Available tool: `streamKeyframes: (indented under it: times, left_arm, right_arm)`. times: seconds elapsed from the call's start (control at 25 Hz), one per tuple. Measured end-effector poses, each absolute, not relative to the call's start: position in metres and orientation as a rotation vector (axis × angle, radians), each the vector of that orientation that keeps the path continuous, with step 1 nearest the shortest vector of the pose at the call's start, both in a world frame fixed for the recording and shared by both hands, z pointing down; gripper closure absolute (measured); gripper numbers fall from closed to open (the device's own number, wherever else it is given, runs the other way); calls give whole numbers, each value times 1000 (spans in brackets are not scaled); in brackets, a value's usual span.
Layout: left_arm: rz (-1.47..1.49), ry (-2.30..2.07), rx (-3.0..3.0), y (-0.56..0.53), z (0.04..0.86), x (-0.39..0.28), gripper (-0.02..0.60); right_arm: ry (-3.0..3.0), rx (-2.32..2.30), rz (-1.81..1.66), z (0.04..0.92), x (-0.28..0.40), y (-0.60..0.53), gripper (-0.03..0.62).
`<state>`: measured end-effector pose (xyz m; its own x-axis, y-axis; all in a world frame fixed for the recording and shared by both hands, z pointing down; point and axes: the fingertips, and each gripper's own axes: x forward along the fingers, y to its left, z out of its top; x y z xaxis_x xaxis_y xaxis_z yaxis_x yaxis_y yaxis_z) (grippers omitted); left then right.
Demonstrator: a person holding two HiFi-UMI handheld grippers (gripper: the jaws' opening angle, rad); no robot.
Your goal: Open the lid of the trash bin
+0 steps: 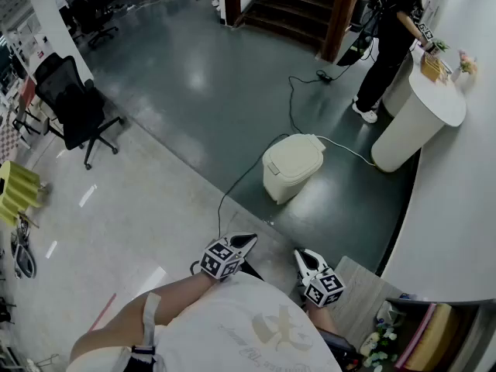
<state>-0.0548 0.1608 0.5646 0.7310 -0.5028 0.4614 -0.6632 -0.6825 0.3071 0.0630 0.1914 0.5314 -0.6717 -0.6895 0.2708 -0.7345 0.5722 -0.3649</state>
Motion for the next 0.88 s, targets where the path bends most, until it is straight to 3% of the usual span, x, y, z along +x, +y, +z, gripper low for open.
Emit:
streamKeyframes:
  times: [0.88]
  left_arm:
    - [418,-919,2510,155,554,-3,568]
  right_arm:
    - [-2741,1243,655,524,118,212,588]
